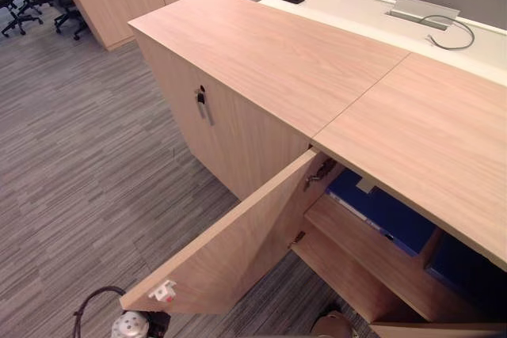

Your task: Walk over to the cabinet, pick up the folder, carry it to the office cabinet, place the folder inside the office cabinet, then close the office cabinet door

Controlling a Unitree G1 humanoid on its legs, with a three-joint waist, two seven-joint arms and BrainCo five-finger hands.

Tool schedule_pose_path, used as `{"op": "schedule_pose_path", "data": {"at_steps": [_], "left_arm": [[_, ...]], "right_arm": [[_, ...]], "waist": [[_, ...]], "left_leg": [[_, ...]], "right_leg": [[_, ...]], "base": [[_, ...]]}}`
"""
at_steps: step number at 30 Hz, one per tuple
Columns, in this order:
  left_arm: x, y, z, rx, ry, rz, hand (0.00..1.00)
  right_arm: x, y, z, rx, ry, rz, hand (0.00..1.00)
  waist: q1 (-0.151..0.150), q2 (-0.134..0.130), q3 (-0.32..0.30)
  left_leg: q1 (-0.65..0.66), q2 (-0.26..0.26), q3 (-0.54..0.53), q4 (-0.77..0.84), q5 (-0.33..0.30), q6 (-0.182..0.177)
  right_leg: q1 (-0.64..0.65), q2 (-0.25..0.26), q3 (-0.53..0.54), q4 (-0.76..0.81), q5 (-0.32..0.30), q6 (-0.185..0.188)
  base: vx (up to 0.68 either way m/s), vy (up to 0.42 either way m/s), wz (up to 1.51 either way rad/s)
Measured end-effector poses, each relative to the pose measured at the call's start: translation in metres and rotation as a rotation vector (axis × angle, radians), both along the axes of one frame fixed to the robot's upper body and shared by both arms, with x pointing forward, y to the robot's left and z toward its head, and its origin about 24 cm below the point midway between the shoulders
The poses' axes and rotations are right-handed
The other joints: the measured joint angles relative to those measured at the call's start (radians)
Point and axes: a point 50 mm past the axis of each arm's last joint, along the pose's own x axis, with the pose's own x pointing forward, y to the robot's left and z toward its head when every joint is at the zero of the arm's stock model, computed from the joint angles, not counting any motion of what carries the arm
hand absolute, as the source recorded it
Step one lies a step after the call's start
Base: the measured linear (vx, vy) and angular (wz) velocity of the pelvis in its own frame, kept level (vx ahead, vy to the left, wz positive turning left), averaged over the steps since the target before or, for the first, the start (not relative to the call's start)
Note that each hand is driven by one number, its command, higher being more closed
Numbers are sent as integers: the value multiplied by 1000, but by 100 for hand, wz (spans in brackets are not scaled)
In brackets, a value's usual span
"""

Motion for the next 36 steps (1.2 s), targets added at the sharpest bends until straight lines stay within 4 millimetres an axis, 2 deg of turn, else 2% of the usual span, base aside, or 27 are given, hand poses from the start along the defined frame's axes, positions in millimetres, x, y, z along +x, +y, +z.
{"op": "schedule_pose_path", "data": {"at_steps": [2,4,5,7,8,9,11,12,13,15,16,17,18,19,21,22,23,24,26,28,30,33,36], "left_arm": [[1,-6,-1,-14,1,-14,0],[3,-14,-2,-39,-6,-10,0],[5,-19,-2,-54,-11,-15,0],[10,-32,-1,-73,-21,-63,0],[14,-41,0,-88,-33,-94,0],[17,-53,1,-115,-45,-121,0],[21,-70,5,-174,-68,-119,0],[28,-78,9,-209,-92,-118,0],[30,-81,10,-218,-97,-124,0],[33,-91,12,-260,-106,-140,0],[34,-96,16,-285,-118,-154,0],[35,-99,17,-298,-126,-161,0],[35,-104,20,-310,-134,-176,0],[37,-105,21,-311,-142,-179,0],[46,-105,26,-302,-167,-195,0],[47,-106,26,-301,-169,-199,0],[49,-108,27,-305,-170,-207,0],[47,-112,27,-315,-163,-214,0],[45,-120,26,-334,-152,-255,0],[39,-139,26,-367,-127,-365,0],[39,-156,30,-410,-134,-405,0],[30,-168,29,-435,-105,-486,0],[27,-168,27,-448,-87,-495,0]], "right_arm": [[0,0,0,0,-4,-17,0],[0,1,0,-1,-10,-45,0],[0,1,0,-5,-16,-69,0],[1,3,-1,-5,-23,-88,0],[1,7,-1,6,-26,-109,0],[3,9,-2,11,-31,-106,0],[7,7,-2,2,-35,-104,0],[14,9,-3,14,-39,-95,0],[13,10,-3,17,-37,-97,0],[14,10,-3,16,-30,-108,0],[11,10,-3,21,-11,-108,0],[8,9,-3,21,2,-115,0],[4,9,-3,17,30,-100,0],[2,8,-3,14,41,-84,0],[9,9,-4,18,22,-73,0],[10,10,-4,19,20,-72,0],[9,11,-4,22,21,-74,0],[11,8,-4,16,15,-62,0],[13,10,-4,17,14,-21,0],[16,12,-4,24,2,-22,0],[19,12,-4,28,-12,-16,0],[28,15,-5,29,-36,-17,0],[31,15,-5,27,-41,-9,0]], "waist": [[-1,-1,0],[-1,-7,4],[-2,-13,6],[-4,-26,7],[-10,-51,5],[-13,-58,8],[-32,-45,8],[-35,-43,19],[-39,-37,19],[-42,-33,15],[-43,-33,13],[-40,-33,11],[-34,-38,4],[-29,-41,-4],[-32,-55,-11],[-35,-55,-11],[-45,-60,-13],[-49,-55,-17],[-53,-56,-30],[-54,-62,-43],[-57,-56,-60],[-62,-53,-68],[-62,-49,-76]], "left_leg": [[-42,24,-3,109,-53,8],[-52,26,7,179,-92,25],[-58,21,27,213,-113,41],[-73,2,62,273,-146,73],[-82,-23,98,296,-159,95],[-81,-41,141,287,-154,118],[-85,-25,202,252,-126,155],[-82,1,259,232,-109,174],[-81,8,279,216,-99,179],[-70,14,332,142,-61,203],[-70,14,360,97,-35,203],[-70,12,383,67,-18,190],[-72,2,425,21,23,179],[-85,-1,452,2,40,187],[-108,-23,507,-11,61,194],[-107,-26,512,-9,62,195],[-103,-27,524,25,62,196],[-105,-9,483,53,62,196],[-116,30,451,88,54,181],[-122,48,449,87,68,170],[-139,60,449,86,82,171],[-141,61,463,72,96,171],[-141,62,474,74,96,172]], "right_leg": [[5,16,6,-20,24,-5],[15,24,30,-52,64,-6],[26,28,54,-91,103,-4],[36,26,82,-171,181,0],[37,10,87,-232,203,-12],[28,-19,18,-253,123,-49],[11,-48,-119,-223,-14,-46],[-3,-50,-191,-117,-12,-60],[-1,-48,-207,-59,-11,-64],[26,-51,-217,102,-44,-106],[65,-51,-219,189,-72,-117],[97,-46,-226,227,-98,-113],[162,-18,-232,199,-129,-59],[195,22,-218,104,-140,-32],[246,70,-213,-62,-128,-46],[256,74,-214,-77,-120,-47],[287,86,-218,-136,-105,-30],[300,114,-200,-176,-84,7],[311,150,-180,-217,-74,20],[309,177,-172,-245,-69,10],[298,198,-166,-274,-68,4],[280,201,-146,-273,-61,-2],[275,203,-137,-280,-47,-4]], "base": [[-83,56,-19],[-143,124,-36],[-213,196,-49],[-242,226,-59],[-238,238,-78],[-296,286,-87],[-302,247,-97],[-304,225,-105],[-310,243,-105],[-253,211,-80],[-277,228,-82],[-199,169,-110],[-154,103,-116],[-111,46,-113],[-142,-27,-79],[-164,-82,-57],[-134,-113,-51],[-112,-128,-58],[-102,-136,-39],[-123,-129,-18],[-117,-141,-9],[-50,-59,-15],[-6,-27,-13]]}}
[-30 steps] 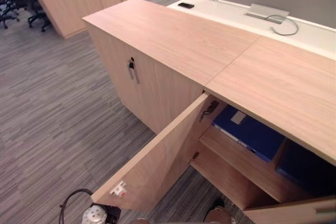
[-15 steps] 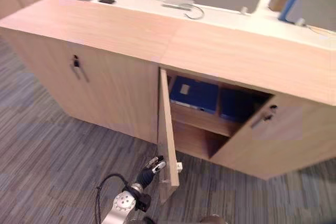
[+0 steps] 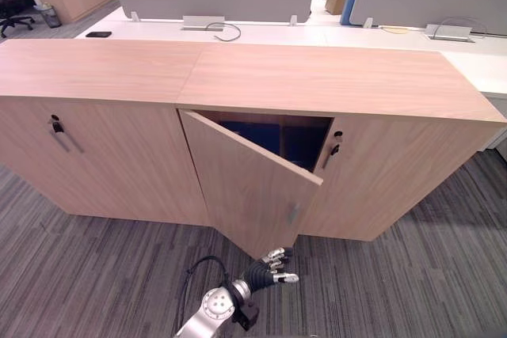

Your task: Walk over to the cabinet, pick up the folder, carry it to the office cabinet, place the folder inside the office cabinet, then close the office cabinet door

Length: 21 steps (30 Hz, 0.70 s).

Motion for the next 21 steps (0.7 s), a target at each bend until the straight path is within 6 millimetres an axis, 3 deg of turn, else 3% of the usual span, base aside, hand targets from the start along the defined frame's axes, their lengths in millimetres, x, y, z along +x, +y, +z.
{"op": "schedule_pose_path", "data": {"at_steps": [9,13,17,19,21], "left_arm": [[4,14,-9,56,19,50,0],[25,35,-12,180,-31,148,0],[39,55,-10,244,-80,278,0],[39,66,-18,252,-34,371,0],[30,88,-40,293,77,599,0]], "right_arm": [[17,3,0,-4,-37,25,0],[17,3,0,-11,-27,39,0],[17,3,0,-14,-22,25,0],[17,3,0,-16,-24,20,0],[18,3,1,-23,-28,16,0]], "waist": [[-4,6,-14],[-11,7,-17],[-16,11,-22],[-18,13,-24],[-19,13,-25]], "left_leg": [[0,-1,4,0,1,0],[2,0,14,-2,3,0],[3,0,19,-4,7,-2],[4,2,19,-4,8,-3],[5,8,18,-4,11,-6]], "right_leg": [[3,6,5,-21,15,-3],[2,11,16,-36,25,-8],[5,19,20,-58,42,-15],[7,22,20,-63,43,-15],[14,32,19,-78,47,-19]], "base": [[0,-19,-2],[-4,-25,-8],[6,-23,-4],[6,-17,-1],[5,-47,-1]]}}
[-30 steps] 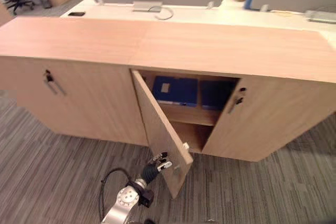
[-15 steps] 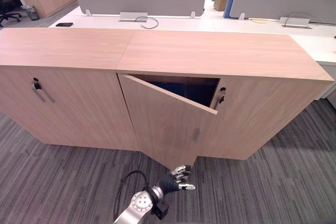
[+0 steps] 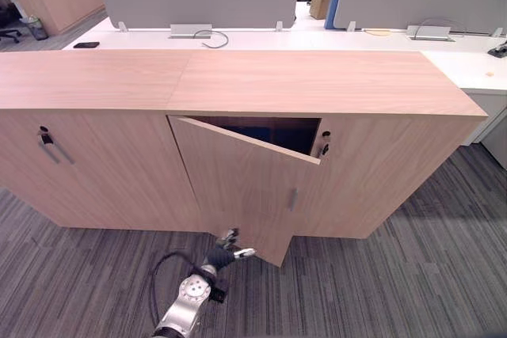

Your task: Walk over to the cabinet, pick up the folder, carry it to the office cabinet, place the folder inside the office cabinet, then close the office cabinet door

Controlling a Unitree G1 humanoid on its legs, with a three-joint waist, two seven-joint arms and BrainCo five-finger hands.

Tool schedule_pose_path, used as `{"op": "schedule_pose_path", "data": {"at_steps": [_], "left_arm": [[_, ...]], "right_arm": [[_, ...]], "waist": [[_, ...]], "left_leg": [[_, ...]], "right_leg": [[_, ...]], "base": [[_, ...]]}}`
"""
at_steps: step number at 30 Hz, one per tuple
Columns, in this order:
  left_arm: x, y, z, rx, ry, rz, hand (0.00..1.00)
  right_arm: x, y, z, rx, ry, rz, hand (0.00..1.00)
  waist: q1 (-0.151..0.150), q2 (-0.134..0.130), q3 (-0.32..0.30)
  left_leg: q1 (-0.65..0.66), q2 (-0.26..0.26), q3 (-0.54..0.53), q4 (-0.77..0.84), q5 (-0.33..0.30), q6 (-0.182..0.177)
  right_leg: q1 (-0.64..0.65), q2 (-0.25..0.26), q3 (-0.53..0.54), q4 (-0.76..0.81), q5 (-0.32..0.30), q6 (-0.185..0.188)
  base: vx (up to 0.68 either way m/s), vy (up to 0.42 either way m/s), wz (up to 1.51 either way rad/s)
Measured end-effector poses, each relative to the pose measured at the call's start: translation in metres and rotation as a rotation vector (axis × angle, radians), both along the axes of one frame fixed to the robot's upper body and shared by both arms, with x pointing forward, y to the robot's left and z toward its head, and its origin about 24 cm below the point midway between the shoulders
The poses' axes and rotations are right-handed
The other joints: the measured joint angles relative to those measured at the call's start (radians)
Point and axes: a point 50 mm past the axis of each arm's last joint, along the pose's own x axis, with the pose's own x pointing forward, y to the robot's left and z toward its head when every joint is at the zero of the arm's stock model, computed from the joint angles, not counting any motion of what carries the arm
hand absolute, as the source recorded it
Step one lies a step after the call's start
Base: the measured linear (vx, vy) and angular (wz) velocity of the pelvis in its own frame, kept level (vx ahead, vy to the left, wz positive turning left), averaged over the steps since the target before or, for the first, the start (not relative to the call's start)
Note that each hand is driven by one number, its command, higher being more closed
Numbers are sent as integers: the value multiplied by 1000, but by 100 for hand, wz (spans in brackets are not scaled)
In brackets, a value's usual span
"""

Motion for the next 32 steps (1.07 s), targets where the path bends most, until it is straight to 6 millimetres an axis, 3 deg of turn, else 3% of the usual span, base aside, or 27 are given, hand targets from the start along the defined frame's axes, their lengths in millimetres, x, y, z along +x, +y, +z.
{"op": "schedule_pose_path", "data": {"at_steps": [4,7,9,10,12,14,15,19,20,22,25,28,30,32], "left_arm": [[-40,37,-34,27,197,356,0],[-95,66,-55,-7,359,627,0],[-125,72,-63,-34,439,721,0],[-145,77,-66,-74,472,823,0],[-159,79,-67,-100,495,852,0],[-177,72,-70,-160,529,912,0],[-186,63,-72,-210,553,956,0],[-192,57,-73,-264,562,998,0],[-198,55,-73,-272,577,991,0],[-198,58,-73,-260,582,951,0],[-182,62,-72,-212,567,769,0],[-145,65,-66,-197,470,651,0],[-111,59,-59,-212,385,587,0],[-95,50,-54,-224,339,538,0]], "right_arm": [[0,-1,0,-22,20,-11,0],[-1,-2,1,-39,24,-21,0],[-2,-3,1,-45,19,-48,0],[-2,-5,1,-47,16,-74,0],[-3,-6,1,-47,16,-95,0],[-2,-9,1,-54,14,-85,0],[0,-12,2,-57,18,-74,0],[7,-18,3,-65,21,-2,0],[11,-20,3,-68,21,29,0],[22,-18,4,-68,-6,52,0],[29,-19,5,-69,-36,72,0],[30,-18,5,-70,-34,110,0],[30,-18,5,-70,-33,120,0],[31,-18,5,-73,-37,132,0]], "waist": [[2,1,1],[12,5,6],[25,13,11],[32,24,22],[50,28,25],[56,45,33],[60,62,44],[82,66,80],[89,67,80],[92,68,94],[78,59,116],[75,55,110],[76,52,108],[76,51,108]], "left_leg": [[1,9,-13,3,6,-5],[1,27,-22,30,3,-8],[-1,56,-24,75,-17,-12],[-4,100,-39,148,-45,-14],[-9,131,-67,219,-50,-16],[-62,137,-212,308,-49,-17],[-85,107,-321,317,-45,-28],[-68,0,-508,232,-43,-75],[-3,-46,-586,105,-76,-104],[43,-84,-575,-9,-67,-94],[99,-128,-554,-82,-37,-91],[127,-154,-580,-149,-9,-91],[123,-161,-616,-157,6,-73],[126,-161,-626,-157,10,-66]], "right_leg": [[15,10,-22,-8,0,1],[29,17,-28,-4,-12,4],[34,26,-27,7,-22,1],[60,44,-28,7,-34,-2],[81,51,-23,4,-38,-2],[91,57,-20,5,-38,-2],[92,50,-17,8,-37,0],[77,25,40,2,-12,6],[71,28,60,-25,10,9],[72,29,85,-80,27,7],[83,-11,92,-80,77,13],[85,-14,89,-80,79,15],[80,-7,86,-80,77,17],[81,-4,86,-80,75,18]], "base": [[4,-65,9],[12,-61,9],[5,-49,-6],[2,-70,-1],[-30,-72,-5],[-51,-22,2],[-45,45,8],[-66,112,-9],[-42,138,-49],[-34,91,-56],[-5,48,-16],[78,15,6],[91,-37,5],[60,-25,0]]}}
